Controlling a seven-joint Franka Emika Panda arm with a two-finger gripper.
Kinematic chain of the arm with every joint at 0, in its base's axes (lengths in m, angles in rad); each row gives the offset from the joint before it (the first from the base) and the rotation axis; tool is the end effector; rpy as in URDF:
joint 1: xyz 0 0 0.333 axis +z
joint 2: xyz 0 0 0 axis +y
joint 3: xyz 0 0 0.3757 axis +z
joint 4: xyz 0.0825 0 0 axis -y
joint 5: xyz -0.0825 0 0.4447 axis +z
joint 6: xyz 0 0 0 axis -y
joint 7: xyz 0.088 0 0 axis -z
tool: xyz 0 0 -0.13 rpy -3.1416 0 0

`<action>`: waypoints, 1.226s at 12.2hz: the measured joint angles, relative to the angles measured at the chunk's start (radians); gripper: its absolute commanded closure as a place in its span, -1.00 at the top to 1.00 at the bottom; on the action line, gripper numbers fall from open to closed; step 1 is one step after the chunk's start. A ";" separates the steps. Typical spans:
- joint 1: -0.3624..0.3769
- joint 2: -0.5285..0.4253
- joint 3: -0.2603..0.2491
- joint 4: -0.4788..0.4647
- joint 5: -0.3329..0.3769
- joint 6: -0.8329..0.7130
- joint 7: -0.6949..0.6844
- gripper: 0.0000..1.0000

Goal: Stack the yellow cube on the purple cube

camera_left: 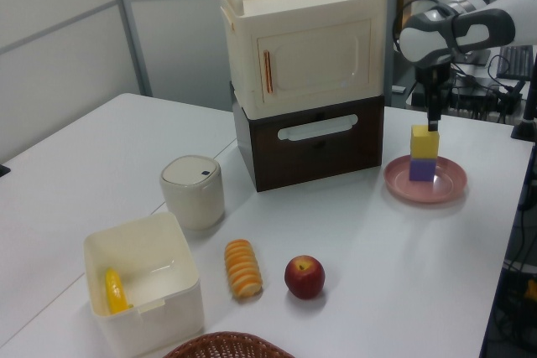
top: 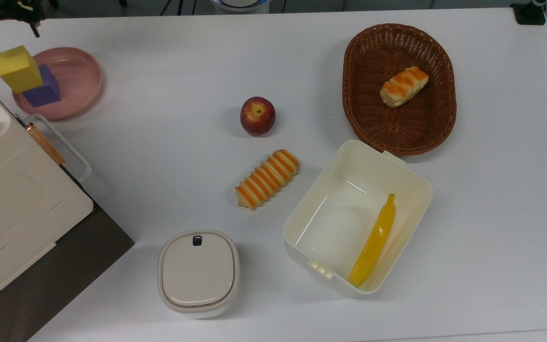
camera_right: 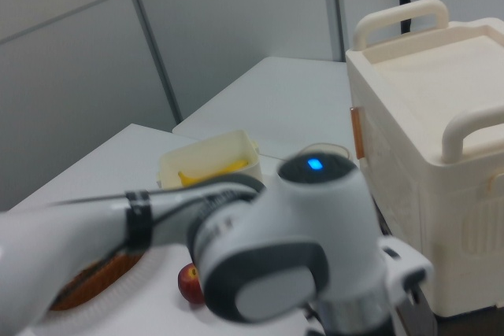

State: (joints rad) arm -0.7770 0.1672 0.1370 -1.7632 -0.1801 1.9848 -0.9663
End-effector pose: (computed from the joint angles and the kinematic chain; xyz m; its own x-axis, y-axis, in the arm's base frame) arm 0.5371 -0.4245 0.4874 0.9226 0.3750 -0.0904 0.3840 -0.9148 0.1249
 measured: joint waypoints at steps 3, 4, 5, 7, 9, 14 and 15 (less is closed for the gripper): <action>0.148 -0.053 0.008 0.000 0.024 -0.057 0.272 1.00; 0.194 -0.059 0.010 0.001 0.033 -0.057 0.365 1.00; 0.268 -0.064 0.012 0.008 0.038 -0.058 0.502 1.00; 0.380 -0.068 0.015 0.040 0.041 -0.117 0.691 1.00; 0.478 -0.075 0.016 0.087 0.074 -0.195 0.851 1.00; 0.621 -0.128 0.013 0.109 0.092 -0.284 1.037 1.00; 0.635 -0.142 0.012 0.109 0.093 -0.320 1.039 1.00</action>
State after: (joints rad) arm -0.1419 0.0247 0.1485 -1.6542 -0.0872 1.6653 0.0727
